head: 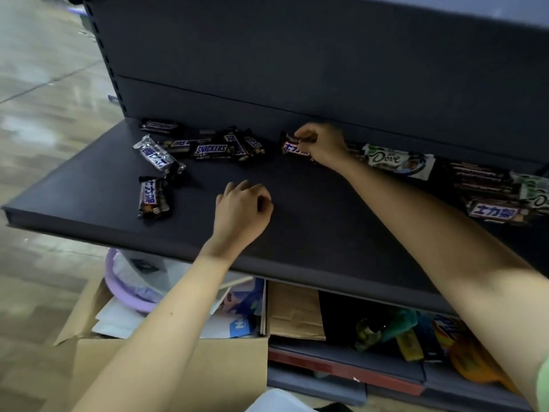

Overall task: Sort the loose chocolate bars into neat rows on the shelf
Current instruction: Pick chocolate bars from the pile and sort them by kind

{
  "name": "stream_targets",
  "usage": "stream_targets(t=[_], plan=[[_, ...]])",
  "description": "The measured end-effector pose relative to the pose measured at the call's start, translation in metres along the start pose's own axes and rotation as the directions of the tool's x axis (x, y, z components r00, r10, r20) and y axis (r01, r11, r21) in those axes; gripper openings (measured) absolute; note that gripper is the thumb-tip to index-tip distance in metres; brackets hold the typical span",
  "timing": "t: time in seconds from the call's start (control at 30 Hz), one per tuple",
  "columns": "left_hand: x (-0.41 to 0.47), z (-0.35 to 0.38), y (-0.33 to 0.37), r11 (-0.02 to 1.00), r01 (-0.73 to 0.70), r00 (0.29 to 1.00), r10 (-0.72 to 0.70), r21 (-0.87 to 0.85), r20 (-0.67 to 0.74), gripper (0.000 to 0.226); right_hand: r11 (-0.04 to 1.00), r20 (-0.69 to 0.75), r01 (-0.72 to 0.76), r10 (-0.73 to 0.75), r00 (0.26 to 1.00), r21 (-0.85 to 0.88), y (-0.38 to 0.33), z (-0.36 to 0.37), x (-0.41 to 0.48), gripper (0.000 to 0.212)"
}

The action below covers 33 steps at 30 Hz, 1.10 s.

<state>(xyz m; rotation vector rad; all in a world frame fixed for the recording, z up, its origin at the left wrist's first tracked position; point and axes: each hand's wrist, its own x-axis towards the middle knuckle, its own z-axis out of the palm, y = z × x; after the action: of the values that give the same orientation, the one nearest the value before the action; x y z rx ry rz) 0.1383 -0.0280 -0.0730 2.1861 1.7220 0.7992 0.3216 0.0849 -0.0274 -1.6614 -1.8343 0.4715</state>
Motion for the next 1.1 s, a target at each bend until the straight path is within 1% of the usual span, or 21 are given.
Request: stream_targets(t=[0.07, 0.13, 0.3, 0.4, 0.47, 0.6, 0.67, 0.77, 0.87, 1.03, 1.1], plan=[[0.0, 0.0, 0.0, 1.0, -0.004, 1.0, 0.004, 0.01, -0.002, 0.021, 1.0, 0.014, -0.011, 0.011, 1.0, -0.028, 0.002, 0.008, 0.012, 0.028], [0.0, 0.0, 0.0, 1.0, -0.005, 1.0, 0.005, 0.004, -0.005, 0.021, 0.995, 0.015, -0.007, 0.009, 1.0, -0.095, 0.006, 0.017, 0.021, 0.026], [0.001, 0.0, -0.001, 1.0, -0.004, 1.0, 0.004, 0.004, -0.005, 0.021, 0.935, -0.023, 0.034, -0.044, 0.999, -0.353, 0.014, 0.023, 0.033, 0.02], [0.001, 0.0, -0.001, 1.0, -0.001, 1.0, 0.001, 0.012, 0.012, 0.022, 0.917, -0.052, 0.058, -0.085, 0.995, -0.396, 0.016, 0.022, 0.034, 0.02], [0.001, 0.0, 0.0, 1.0, -0.004, 1.0, 0.004, 0.02, 0.021, 0.022, 0.896, -0.053, 0.064, -0.097, 0.994, -0.439, 0.016, 0.024, 0.033, 0.024], [0.003, 0.0, -0.001, 1.0, -0.004, 1.0, 0.003, 0.031, 0.026, 0.022, 0.83, 0.053, 0.072, -0.051, 0.997, -0.553, 0.011, 0.027, 0.031, 0.041], [0.003, 0.001, -0.001, 1.0, -0.003, 1.0, 0.003, 0.029, 0.024, 0.022, 0.814, 0.08, 0.086, -0.049, 0.996, -0.575, 0.008, 0.027, 0.031, 0.044], [0.003, 0.002, -0.002, 1.0, -0.009, 1.0, 0.008, 0.027, 0.017, 0.022, 0.82, 0.08, 0.14, -0.115, 0.99, -0.556, 0.005, 0.029, 0.03, 0.043], [0.002, 0.002, -0.002, 1.0, -0.013, 1.0, 0.013, 0.029, 0.011, 0.022, 0.803, 0.065, 0.171, -0.164, 0.984, -0.57, 0.007, 0.032, 0.029, 0.042], [0.003, 0.002, -0.002, 0.999, -0.015, 1.0, 0.015, 0.03, 0.009, 0.022, 0.776, -0.015, 0.131, -0.179, 0.984, -0.617, 0.008, 0.037, 0.026, 0.043], [0.002, 0.002, -0.002, 0.999, -0.019, 1.0, 0.019, 0.034, 0.011, 0.022, 0.78, -0.033, 0.12, -0.177, 0.984, -0.614, 0.009, 0.037, 0.026, 0.043]])
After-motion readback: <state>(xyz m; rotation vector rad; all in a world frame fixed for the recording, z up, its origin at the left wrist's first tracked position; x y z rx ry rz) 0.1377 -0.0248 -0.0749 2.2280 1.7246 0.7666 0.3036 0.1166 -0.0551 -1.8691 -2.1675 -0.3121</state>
